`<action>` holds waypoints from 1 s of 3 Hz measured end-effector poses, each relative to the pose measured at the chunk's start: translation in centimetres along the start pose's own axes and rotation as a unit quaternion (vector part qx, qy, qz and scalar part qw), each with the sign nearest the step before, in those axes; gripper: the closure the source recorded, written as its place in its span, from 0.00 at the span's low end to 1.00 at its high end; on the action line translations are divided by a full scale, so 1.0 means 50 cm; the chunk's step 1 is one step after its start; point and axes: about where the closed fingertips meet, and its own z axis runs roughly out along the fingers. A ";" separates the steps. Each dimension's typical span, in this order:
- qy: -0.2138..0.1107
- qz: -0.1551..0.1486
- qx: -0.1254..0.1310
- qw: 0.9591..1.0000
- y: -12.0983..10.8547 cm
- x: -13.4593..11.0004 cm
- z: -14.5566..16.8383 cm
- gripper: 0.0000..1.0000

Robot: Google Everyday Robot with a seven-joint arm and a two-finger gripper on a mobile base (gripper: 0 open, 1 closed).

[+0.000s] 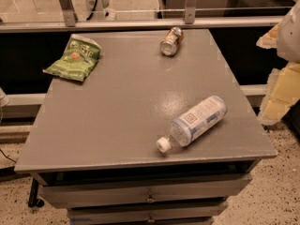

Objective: Move green jalapeno chip bag near blue plastic bottle

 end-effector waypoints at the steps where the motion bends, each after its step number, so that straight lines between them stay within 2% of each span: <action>1: 0.000 0.000 0.000 1.000 0.000 0.000 0.000 0.00; 2: -0.039 -0.001 0.007 0.999 -0.038 -0.060 0.032 0.00; 3: -0.114 -0.006 0.016 0.993 -0.106 -0.176 0.096 0.00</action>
Offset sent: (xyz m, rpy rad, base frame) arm 0.0836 0.0735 -0.0142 0.2055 -0.0850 0.0522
